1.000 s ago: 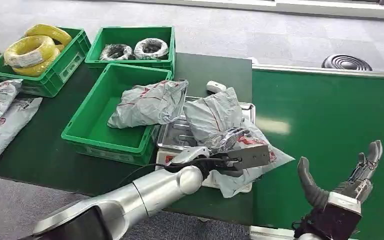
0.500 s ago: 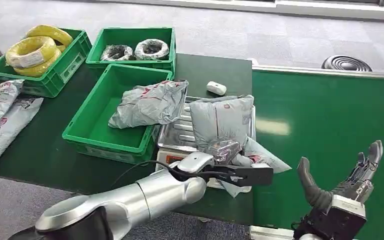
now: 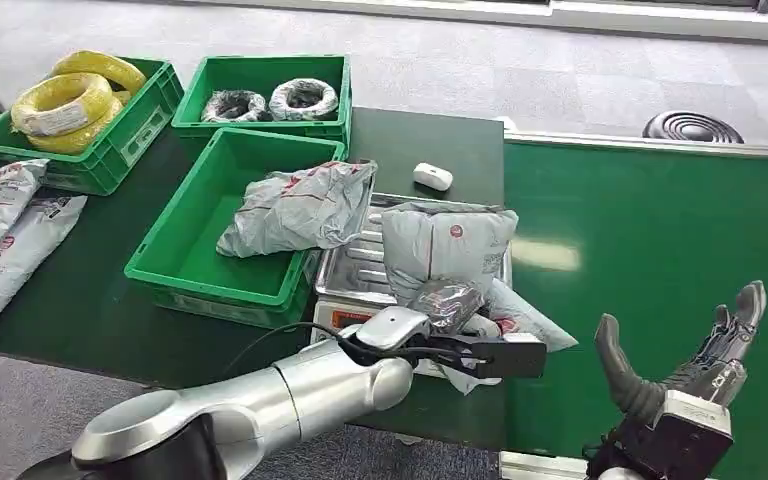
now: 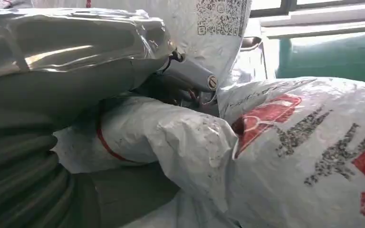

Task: Moved the parcel from conveyor to table for the left to box.

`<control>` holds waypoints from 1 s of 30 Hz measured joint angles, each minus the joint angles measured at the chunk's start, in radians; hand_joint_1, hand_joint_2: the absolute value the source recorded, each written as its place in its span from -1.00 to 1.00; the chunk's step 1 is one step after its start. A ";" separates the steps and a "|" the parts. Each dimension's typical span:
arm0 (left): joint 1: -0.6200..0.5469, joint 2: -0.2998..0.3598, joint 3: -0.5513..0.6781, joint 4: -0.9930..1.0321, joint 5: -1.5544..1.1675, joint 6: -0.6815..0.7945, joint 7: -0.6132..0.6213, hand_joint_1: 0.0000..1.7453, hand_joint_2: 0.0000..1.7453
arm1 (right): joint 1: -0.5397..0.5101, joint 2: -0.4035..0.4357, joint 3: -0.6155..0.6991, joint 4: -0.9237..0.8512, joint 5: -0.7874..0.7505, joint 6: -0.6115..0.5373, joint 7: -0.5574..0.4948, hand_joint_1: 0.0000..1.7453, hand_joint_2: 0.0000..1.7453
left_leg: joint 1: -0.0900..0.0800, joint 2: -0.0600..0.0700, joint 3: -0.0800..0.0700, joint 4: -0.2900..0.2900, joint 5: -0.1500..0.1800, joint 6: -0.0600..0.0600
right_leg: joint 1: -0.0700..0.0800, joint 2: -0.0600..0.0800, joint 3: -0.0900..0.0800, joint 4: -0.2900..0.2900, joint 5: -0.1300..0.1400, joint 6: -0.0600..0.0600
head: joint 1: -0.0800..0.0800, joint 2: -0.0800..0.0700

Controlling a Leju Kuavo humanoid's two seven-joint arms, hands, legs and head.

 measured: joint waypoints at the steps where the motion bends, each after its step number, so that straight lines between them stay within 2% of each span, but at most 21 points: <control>1: 0.000 0.000 0.000 0.001 0.000 0.000 0.000 0.86 1.00 | 0.000 0.000 0.000 0.000 0.000 0.000 0.000 -1.00 1.00 | 0.000 0.000 0.000 0.000 0.000 0.000 | 0.000 0.000 0.000 0.000 0.000 0.000 | 0.000 0.000; 3: 0.000 0.000 -0.001 0.003 0.000 0.000 0.000 0.88 1.00 | 0.000 0.000 0.000 0.000 0.000 0.000 0.000 -1.00 1.00 | 0.000 0.000 0.000 0.000 0.000 0.000 | 0.000 0.000 0.000 0.000 0.000 0.000 | 0.000 0.000; 5: 0.000 0.000 -0.001 0.003 0.000 0.000 0.000 0.78 1.00 | 0.000 0.000 0.000 0.000 0.000 0.000 0.000 -1.00 1.00 | 0.000 0.000 0.000 0.000 0.000 0.000 | 0.000 0.000 0.000 0.000 0.000 0.000 | 0.000 0.000; 7: 0.000 0.000 -0.001 0.004 -0.005 0.000 0.001 0.46 1.00 | 0.000 0.000 0.000 0.000 0.000 0.000 0.000 -1.00 1.00 | 0.000 0.000 0.000 0.000 0.000 0.000 | 0.000 0.000 0.000 0.000 0.000 0.000 | 0.000 0.000; 8: 0.001 0.000 -0.002 0.004 -0.010 -0.001 0.003 -0.50 1.00 | 0.000 0.000 0.000 0.000 0.000 0.000 -0.002 -1.00 1.00 | 0.000 0.000 0.000 0.000 0.000 0.000 | 0.000 0.000 0.000 0.000 0.000 0.000 | 0.000 0.000; 9: 0.001 0.000 -0.002 0.005 -0.020 0.000 0.007 -0.08 1.00 | 0.000 0.000 0.000 0.000 0.000 0.000 -0.004 -1.00 1.00 | 0.000 0.000 0.000 0.000 0.000 0.000 | 0.000 0.000 0.000 0.000 0.000 0.000 | 0.000 0.000; 10: 0.002 0.000 -0.003 0.006 -0.032 0.000 0.011 0.98 1.00 | -0.001 0.000 0.000 0.000 0.000 0.000 -0.006 -1.00 1.00 | 0.000 0.000 0.000 0.000 0.000 0.000 | 0.000 0.000 0.000 0.000 0.000 0.000 | 0.000 0.000; 17: 0.013 -0.001 -0.010 0.037 -0.111 0.080 0.016 1.00 1.00 | -0.016 0.000 0.000 0.008 -0.003 0.010 -0.006 -1.00 1.00 | 0.000 0.001 0.000 0.000 0.000 0.000 | 0.000 0.000 0.000 0.000 0.000 0.000 | 0.000 0.000; 19: 0.015 -0.002 0.010 0.042 -0.067 0.116 -0.036 1.00 1.00 | -0.018 0.000 0.000 0.011 -0.003 0.010 0.000 -1.00 1.00 | 0.000 0.000 0.000 0.000 0.000 0.000 | 0.000 0.000 0.000 0.000 0.000 0.000 | 0.000 0.000; 21: 0.013 0.003 0.079 0.019 0.038 0.253 -0.205 1.00 1.00 | -0.017 0.000 0.000 0.014 -0.001 0.010 0.013 -1.00 1.00 | 0.000 0.000 -0.001 0.000 0.001 0.001 | 0.000 0.000 -0.001 0.000 0.001 0.000 | 0.000 0.000; 22: 0.013 0.029 0.154 -0.054 0.026 0.364 -0.317 1.00 1.00 | -0.015 0.001 0.000 0.017 0.000 0.010 0.015 -1.00 1.00 | 0.000 0.001 -0.003 0.000 0.002 0.000 | 0.000 0.000 -0.004 0.001 0.001 0.000 | 0.000 0.000; 24: 0.015 0.086 0.353 -0.264 -0.093 0.441 -0.371 1.00 1.00 | -0.004 0.001 -0.002 0.018 -0.001 0.010 0.014 -1.00 1.00 | 0.000 0.005 -0.004 0.000 0.002 0.000 | 0.000 0.004 -0.008 0.001 0.002 -0.001 | -0.001 0.000; 27: 0.024 0.112 0.672 -0.526 -0.222 0.293 -0.308 1.00 1.00 | 0.015 0.003 -0.010 0.017 0.000 0.012 0.012 -1.00 1.00 | 0.000 0.010 -0.004 0.000 0.002 0.000 | 0.000 0.008 -0.009 0.002 0.002 -0.001 | 0.000 0.000; 30: 0.064 0.128 0.863 -0.696 -0.233 0.271 -0.343 1.00 1.00 | 0.031 0.005 -0.014 0.016 0.000 0.013 0.010 -1.00 1.00 | 0.000 0.012 -0.005 -0.002 0.002 0.000 | 0.000 0.010 -0.010 0.002 0.002 -0.001 | 0.000 0.000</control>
